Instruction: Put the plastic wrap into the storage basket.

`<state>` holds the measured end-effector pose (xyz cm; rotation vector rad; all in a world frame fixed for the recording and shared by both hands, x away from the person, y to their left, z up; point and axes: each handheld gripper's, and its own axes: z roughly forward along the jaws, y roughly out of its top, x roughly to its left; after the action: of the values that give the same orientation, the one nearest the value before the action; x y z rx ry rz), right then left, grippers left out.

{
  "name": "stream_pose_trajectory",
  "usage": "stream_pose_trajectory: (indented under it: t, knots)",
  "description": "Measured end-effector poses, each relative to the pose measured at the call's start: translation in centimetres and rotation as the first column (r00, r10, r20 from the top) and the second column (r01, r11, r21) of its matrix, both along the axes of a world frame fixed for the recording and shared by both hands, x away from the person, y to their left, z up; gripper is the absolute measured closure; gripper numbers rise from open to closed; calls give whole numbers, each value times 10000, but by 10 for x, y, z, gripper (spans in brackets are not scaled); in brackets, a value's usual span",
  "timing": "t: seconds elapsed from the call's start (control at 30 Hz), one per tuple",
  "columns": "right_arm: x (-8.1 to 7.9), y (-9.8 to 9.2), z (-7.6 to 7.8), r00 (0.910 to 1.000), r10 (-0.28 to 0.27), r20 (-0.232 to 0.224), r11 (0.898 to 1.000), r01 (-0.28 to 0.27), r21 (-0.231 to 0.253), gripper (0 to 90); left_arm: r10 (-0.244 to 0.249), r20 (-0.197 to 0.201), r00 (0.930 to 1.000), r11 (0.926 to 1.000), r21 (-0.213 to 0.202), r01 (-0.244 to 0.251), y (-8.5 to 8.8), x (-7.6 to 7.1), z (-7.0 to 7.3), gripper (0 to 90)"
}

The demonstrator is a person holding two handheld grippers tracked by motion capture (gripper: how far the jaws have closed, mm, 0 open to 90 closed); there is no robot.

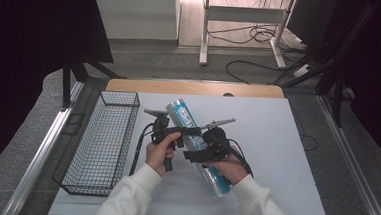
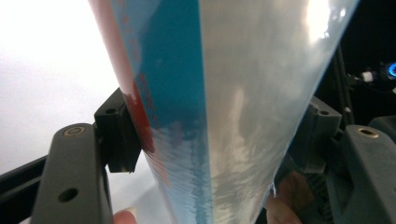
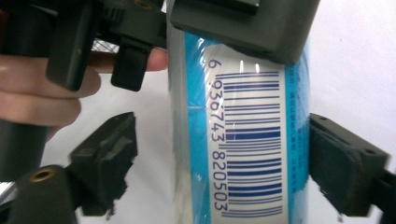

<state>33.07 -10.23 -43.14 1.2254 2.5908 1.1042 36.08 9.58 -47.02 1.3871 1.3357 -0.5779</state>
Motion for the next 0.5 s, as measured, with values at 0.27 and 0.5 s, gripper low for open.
stream_pose_trajectory:
  t: [0.27,0.5]
  knots:
    - [-5,-39,19,9978,-542,395,9962,513,704,90,-73,264,9996,9998,190,68,9,0,6,318]
    - [-15,-81,18,9909,-1080,800,9880,980,1197,93,-204,517,9985,9986,505,178,24,-2,15,318]
